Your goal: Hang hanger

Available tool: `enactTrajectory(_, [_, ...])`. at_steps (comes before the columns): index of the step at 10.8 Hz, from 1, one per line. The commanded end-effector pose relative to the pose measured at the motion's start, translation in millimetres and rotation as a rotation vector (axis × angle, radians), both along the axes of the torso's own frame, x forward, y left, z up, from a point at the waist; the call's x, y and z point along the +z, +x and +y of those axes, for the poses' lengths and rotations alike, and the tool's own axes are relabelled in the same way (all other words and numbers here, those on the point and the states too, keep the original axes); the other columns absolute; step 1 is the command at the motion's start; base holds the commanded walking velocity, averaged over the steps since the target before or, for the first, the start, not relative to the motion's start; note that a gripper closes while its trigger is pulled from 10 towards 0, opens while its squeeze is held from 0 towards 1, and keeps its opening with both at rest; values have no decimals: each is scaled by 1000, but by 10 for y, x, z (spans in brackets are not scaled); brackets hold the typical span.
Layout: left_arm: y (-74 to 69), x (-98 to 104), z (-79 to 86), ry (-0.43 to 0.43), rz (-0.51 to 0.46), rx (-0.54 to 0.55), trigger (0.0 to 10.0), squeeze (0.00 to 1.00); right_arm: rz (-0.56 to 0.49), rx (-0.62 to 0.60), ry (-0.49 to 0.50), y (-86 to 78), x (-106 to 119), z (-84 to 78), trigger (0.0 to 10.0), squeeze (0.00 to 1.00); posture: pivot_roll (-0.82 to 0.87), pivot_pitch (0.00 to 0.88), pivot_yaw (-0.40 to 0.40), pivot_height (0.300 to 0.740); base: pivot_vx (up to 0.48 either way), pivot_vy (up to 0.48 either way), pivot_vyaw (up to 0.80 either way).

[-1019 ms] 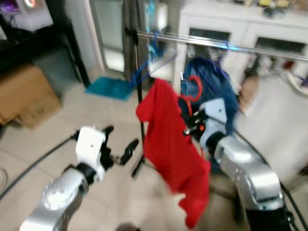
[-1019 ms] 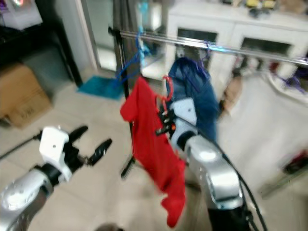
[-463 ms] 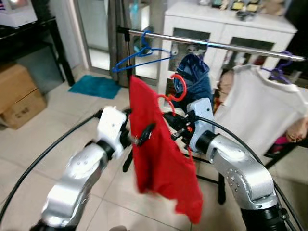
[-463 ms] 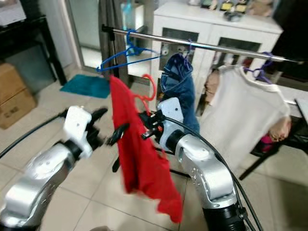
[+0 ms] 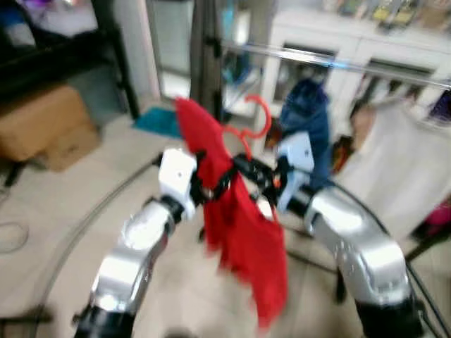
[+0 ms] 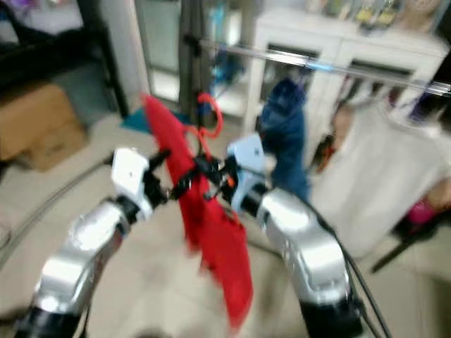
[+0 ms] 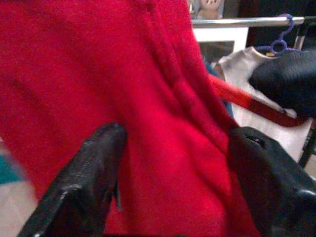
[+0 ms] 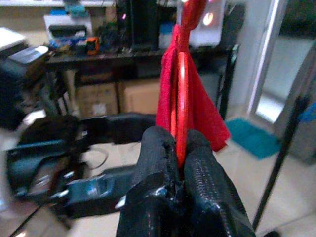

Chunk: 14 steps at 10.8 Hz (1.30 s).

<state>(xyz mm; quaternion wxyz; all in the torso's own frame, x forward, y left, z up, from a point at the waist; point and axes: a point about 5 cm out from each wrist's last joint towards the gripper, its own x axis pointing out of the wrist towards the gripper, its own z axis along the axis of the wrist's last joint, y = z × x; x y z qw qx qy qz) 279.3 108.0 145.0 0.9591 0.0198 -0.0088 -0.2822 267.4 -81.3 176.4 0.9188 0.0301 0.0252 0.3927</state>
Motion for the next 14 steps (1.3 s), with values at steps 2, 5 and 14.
enactTrajectory(2, [38,27,-17,3,-26,-1,0,0,-51,16,24,-2,111,-8,0,0,-23,0,-21,740,0,0,0])
enactTrajectory(5, [38,22,-42,-24,-33,-16,0,0,-55,22,26,-4,117,-4,0,0,-23,0,-23,740,0,0,0])
enactTrajectory(14, [132,0,66,-32,-28,-7,0,0,-78,37,42,-4,156,18,0,0,-35,0,-20,740,0,0,0])
